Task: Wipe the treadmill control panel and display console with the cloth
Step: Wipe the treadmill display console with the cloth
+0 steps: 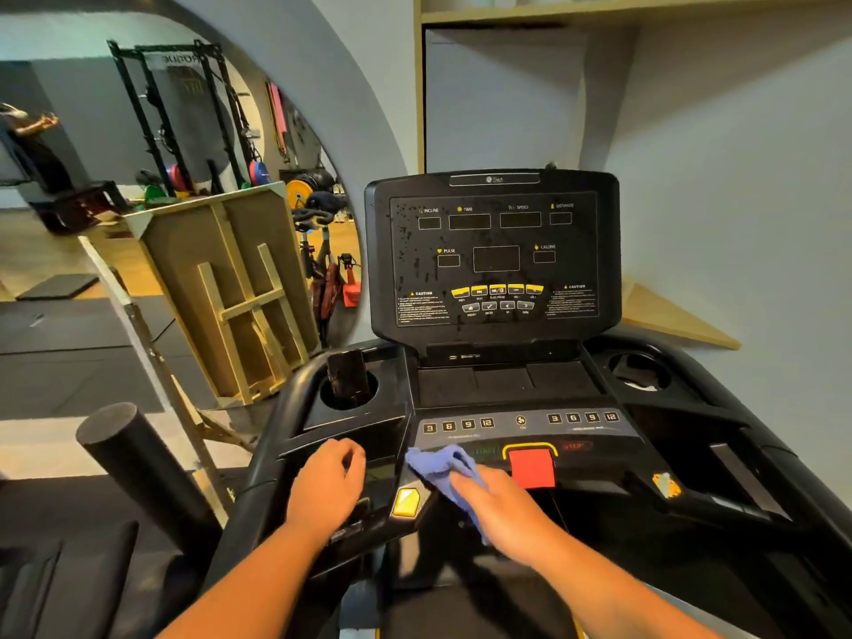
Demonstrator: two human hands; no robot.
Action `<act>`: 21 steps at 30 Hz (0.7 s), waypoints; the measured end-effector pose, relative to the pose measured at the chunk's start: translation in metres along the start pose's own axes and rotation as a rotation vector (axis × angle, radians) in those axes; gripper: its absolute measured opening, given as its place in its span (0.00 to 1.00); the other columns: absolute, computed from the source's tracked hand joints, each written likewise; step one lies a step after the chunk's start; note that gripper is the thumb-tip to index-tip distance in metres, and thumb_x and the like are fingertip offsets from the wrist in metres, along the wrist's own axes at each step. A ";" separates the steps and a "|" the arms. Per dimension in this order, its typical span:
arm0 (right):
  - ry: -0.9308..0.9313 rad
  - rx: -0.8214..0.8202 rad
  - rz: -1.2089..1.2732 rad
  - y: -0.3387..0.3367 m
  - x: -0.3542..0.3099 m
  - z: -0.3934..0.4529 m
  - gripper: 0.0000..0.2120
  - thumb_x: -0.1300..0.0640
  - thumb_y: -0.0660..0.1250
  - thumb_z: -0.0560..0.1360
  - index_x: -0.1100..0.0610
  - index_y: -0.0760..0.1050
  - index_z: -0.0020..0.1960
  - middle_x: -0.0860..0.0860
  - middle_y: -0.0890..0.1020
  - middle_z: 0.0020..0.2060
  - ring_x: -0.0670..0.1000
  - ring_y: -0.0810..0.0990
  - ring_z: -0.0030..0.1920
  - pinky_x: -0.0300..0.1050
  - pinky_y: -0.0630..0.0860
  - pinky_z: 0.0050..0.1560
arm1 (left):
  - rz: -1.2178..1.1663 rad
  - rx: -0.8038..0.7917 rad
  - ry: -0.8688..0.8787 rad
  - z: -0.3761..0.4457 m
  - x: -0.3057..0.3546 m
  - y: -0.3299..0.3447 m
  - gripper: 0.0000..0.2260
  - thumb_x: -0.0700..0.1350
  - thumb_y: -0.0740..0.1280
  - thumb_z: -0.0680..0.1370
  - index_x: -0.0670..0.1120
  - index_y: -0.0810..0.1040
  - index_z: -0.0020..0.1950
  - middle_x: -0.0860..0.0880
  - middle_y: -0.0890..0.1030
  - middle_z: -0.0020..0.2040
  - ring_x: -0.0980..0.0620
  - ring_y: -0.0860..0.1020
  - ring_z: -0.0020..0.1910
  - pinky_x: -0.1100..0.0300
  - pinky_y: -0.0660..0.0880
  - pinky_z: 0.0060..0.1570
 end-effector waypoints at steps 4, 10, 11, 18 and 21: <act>0.184 0.051 0.503 -0.017 -0.005 0.003 0.11 0.54 0.60 0.83 0.56 0.80 0.55 0.53 0.88 0.44 0.51 0.86 0.46 0.46 0.78 0.50 | 0.015 0.054 0.084 0.024 0.008 -0.008 0.07 0.49 0.65 0.82 0.56 0.80 0.46 0.56 0.79 0.42 0.56 0.76 0.40 0.54 0.73 0.43; 0.280 0.116 0.994 -0.064 -0.003 0.025 0.13 0.55 0.64 0.82 0.60 0.77 0.63 0.58 0.86 0.54 0.57 0.86 0.53 0.53 0.79 0.56 | 0.070 0.053 0.099 0.064 0.032 -0.005 0.09 0.51 0.64 0.82 0.53 0.82 0.45 0.55 0.80 0.40 0.54 0.78 0.41 0.51 0.78 0.44; 0.279 0.101 1.028 -0.073 -0.002 0.029 0.15 0.54 0.63 0.82 0.60 0.77 0.64 0.58 0.85 0.56 0.59 0.85 0.56 0.55 0.77 0.59 | 0.087 0.034 0.081 0.072 0.035 -0.003 0.10 0.52 0.64 0.83 0.53 0.82 0.44 0.54 0.80 0.38 0.54 0.78 0.39 0.51 0.78 0.44; 0.237 0.083 1.063 -0.137 0.012 0.067 0.18 0.52 0.59 0.83 0.60 0.75 0.68 0.60 0.83 0.59 0.59 0.82 0.60 0.58 0.70 0.70 | 0.076 0.022 -0.078 0.108 0.047 0.017 0.11 0.54 0.63 0.82 0.52 0.74 0.42 0.51 0.80 0.30 0.52 0.80 0.33 0.54 0.74 0.34; 0.190 0.138 1.008 -0.164 0.011 0.089 0.16 0.52 0.60 0.83 0.59 0.77 0.64 0.58 0.85 0.57 0.57 0.84 0.58 0.55 0.73 0.68 | 0.093 0.023 -0.123 0.117 0.048 0.024 0.12 0.55 0.62 0.83 0.52 0.73 0.41 0.51 0.80 0.30 0.52 0.80 0.33 0.53 0.76 0.37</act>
Point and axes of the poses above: each hand's wrist, its own z-axis towards the middle knuckle, its own y-axis out of the palm, x = y × z, the point moved 1 cm from there along z, towards the middle knuckle
